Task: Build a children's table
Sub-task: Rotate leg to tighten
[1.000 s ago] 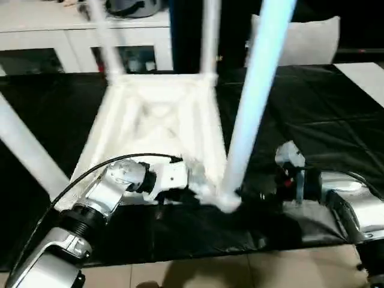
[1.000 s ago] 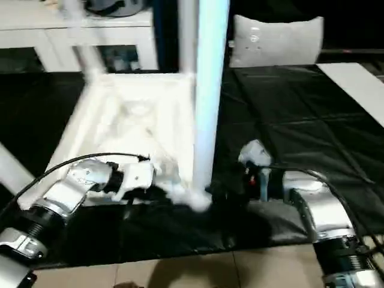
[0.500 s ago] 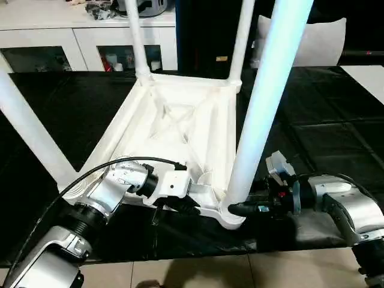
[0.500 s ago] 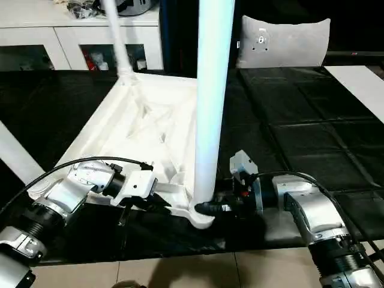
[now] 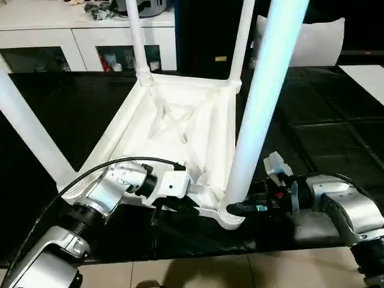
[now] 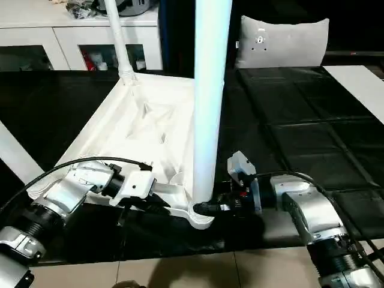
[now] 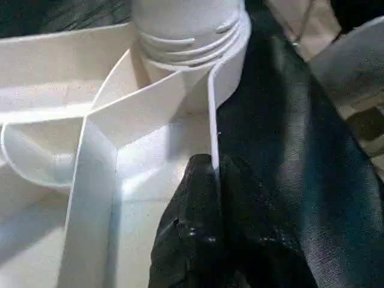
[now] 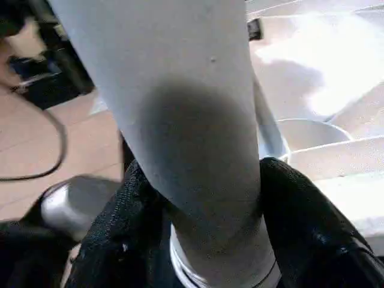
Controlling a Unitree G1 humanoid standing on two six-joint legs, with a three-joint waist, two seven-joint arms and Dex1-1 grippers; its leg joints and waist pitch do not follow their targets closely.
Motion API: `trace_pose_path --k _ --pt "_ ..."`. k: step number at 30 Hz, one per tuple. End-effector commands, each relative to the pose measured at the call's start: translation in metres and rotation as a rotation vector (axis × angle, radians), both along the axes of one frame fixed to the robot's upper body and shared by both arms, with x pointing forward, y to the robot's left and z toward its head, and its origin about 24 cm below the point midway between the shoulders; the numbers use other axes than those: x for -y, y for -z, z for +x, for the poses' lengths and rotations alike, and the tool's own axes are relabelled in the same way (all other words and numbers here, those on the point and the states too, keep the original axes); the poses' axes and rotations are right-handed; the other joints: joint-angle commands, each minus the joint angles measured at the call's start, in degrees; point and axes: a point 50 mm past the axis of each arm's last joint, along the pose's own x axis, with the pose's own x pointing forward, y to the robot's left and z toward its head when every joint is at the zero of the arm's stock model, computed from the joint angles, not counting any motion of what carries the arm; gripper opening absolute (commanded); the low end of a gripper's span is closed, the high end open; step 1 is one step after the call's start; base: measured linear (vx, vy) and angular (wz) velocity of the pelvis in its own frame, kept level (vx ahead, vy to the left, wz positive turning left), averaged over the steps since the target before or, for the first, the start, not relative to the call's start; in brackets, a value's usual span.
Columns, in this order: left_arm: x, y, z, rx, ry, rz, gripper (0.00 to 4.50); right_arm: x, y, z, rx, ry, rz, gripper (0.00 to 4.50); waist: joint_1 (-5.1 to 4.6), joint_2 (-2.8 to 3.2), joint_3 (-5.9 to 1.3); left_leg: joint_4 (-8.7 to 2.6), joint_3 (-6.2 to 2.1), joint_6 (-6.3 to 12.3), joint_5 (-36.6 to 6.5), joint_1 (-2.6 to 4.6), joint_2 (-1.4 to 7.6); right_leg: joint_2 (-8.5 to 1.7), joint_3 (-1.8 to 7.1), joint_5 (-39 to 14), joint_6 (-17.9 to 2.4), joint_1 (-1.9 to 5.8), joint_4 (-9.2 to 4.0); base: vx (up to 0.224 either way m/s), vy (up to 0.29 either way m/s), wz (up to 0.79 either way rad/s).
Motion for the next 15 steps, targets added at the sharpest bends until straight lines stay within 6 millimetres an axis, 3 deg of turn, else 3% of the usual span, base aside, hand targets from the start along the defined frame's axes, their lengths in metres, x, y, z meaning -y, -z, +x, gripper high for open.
trace_pose_path --k 1,2,4,6,7,9,10,11,14,15 --pt "0.014 0.006 -0.001 -0.012 -0.084 -0.01 0.0 -0.008 0.006 0.013 0.019 0.214 -0.055 2.07 -0.38 -0.57 -2.9 -4.31 -0.41 1.38 -13.3 0.0 2.09 -3.38 2.67 -23.2 -8.7 2.74 -4.6 0.0 0.0 0.0" --pt "0.016 0.005 -0.001 -0.021 -0.115 -0.021 0.0 -0.01 0.008 0.017 0.021 0.269 -0.058 2.07 -0.65 -0.55 -2.61 -4.3 -0.45 0.5 -15.2 0.32 1.83 -3.44 2.56 -28.1 -7.3 2.37 -5.19 0.0 0.0 0.0" --pt "0.023 0.004 0.001 -0.027 -0.193 -0.052 0.0 -0.016 0.011 0.025 0.017 0.396 -0.066 2.04 -2.15 -0.88 -2.45 -4.25 -0.96 -0.92 -17.1 -0.08 1.26 -3.51 1.84 -35.9 -3.5 2.59 -5.95 0.0 0.0 0.0" --pt "0.032 0.002 0.005 -0.011 -0.283 -0.066 0.0 -0.024 0.013 0.033 0.012 0.523 -0.077 2.02 -3.45 -0.92 -2.39 -4.04 -1.15 -1.01 -18.6 0.06 1.05 -3.31 1.36 -38.4 -1.8 2.12 -6.68 -0.053 0.009 -0.11" --pt "0.035 0.002 0.007 0.0 -0.316 -0.072 0.0 -0.026 0.014 0.036 0.009 0.558 -0.083 2.01 -3.82 -0.79 -2.38 -3.92 -1.22 -0.95 -19.3 0.2 1.0 -3.3 1.19 -38.8 -1.6 1.97 -6.87 -0.053 0.014 -0.1" --pt "0.044 0.001 0.012 0.015 -0.394 -0.094 0.0 -0.033 0.016 0.041 0.018 0.615 -0.097 2.0 -5.01 -0.64 -2.58 -4.1 -1.52 -0.23 -20.0 -0.33 1.02 -3.2 0.67 -37.1 -1.4 2.49 -7.11 0.0 0.0 0.0" --pt "0.046 0.0 0.012 0.016 -0.405 -0.101 0.0 -0.035 0.016 0.042 0.021 0.634 -0.096 2.0 -5.16 -0.57 -2.44 -4.17 -1.58 -0.09 -20.6 -0.31 1.07 -3.12 0.59 -37.1 -1.3 2.35 -7.28 0.0 0.0 0.0" --pt "0.051 -0.001 0.015 0.027 -0.443 -0.114 0.0 -0.038 0.018 0.046 0.02 0.681 -0.091 2.0 -5.34 -0.55 -2.51 -3.93 -1.44 0.27 -21.9 0.36 0.96 -3.14 0.55 -37.0 -1.5 1.85 -7.66 0.0 0.0 0.0" --pt "0.063 -0.007 0.019 0.04 -0.514 -0.156 0.0 -0.047 0.016 0.053 0.043 0.749 -0.038 2.0 -6.15 -0.56 -2.78 -4.22 -1.56 0.92 -21.4 -0.01 1.25 -3.18 0.72 -32.3 -3.6 2.16 -7.14 0.0 0.0 0.0" --pt "0.064 -0.008 0.019 0.044 -0.514 -0.16 0.0 -0.048 0.015 0.053 0.052 0.748 -0.025 2.53 -6.13 -0.51 -2.82 -4.43 -1.54 1.43 -20.9 -0.19 1.43 -3.19 0.97 -30.2 -4.2 2.35 -6.94 0.0 0.0 0.0"
